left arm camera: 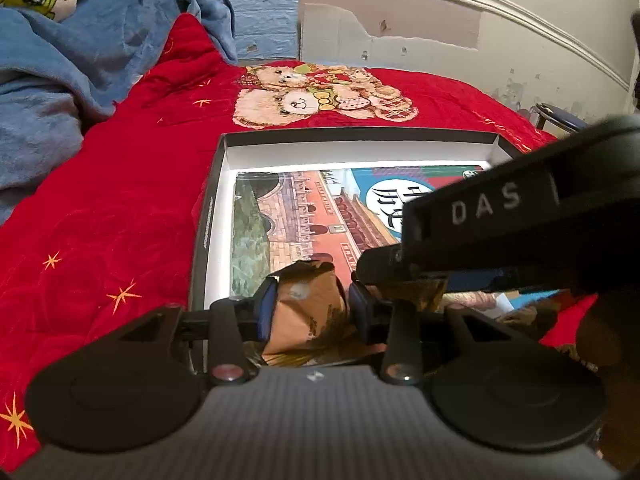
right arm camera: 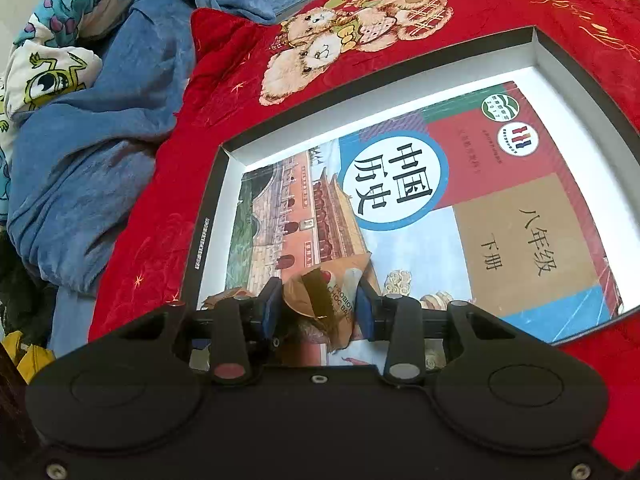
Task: Organize objects
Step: 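Carry both held brown packets up and over to the black box, then lower the packets onto the textbook in the box and open both tools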
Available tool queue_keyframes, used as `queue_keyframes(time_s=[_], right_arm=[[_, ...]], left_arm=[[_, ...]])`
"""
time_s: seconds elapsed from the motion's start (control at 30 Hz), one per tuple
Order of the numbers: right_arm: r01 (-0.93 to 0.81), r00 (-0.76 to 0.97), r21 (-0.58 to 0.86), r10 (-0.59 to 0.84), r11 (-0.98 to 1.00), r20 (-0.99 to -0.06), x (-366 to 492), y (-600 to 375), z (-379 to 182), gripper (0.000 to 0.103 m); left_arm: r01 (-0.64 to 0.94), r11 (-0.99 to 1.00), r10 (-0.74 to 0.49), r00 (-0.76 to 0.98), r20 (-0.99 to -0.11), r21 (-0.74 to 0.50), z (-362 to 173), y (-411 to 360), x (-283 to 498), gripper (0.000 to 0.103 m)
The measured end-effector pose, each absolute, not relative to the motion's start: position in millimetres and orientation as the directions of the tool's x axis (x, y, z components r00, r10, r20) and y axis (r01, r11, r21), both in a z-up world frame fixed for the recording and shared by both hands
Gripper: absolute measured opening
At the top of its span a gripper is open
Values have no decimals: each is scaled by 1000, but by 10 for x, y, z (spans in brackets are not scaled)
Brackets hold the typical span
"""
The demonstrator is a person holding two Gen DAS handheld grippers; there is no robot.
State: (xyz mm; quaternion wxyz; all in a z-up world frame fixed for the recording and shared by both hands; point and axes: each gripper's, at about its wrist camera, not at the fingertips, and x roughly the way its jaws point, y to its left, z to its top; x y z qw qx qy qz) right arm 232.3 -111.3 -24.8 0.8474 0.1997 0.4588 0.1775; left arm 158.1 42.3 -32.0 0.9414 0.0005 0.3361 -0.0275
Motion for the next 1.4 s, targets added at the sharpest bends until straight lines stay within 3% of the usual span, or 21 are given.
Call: queue_keyframes(time_s=[0.4,0.93,1.13,1.4], right_arm=[[-122,500,506,494,854,-712,2340,-1089,-237,37],[-120,499,508,494,853,-712,2336,-1087,-236,38],[-124,492,513,502,849,-712,2323,-1069,-229,39],[-138,506,516,508,845,-697,2230,-1067,-135,50]], left_arm=[[86,996,-87,769,-633,-32,-298,455,1567,57],[156,987,-149,777,-612,-42,-138,512,1450,98],[158,987,-124,774,-621,0,-76,554,1381,103],[169,985,-110,768,-631,35,8,615,1246,103]])
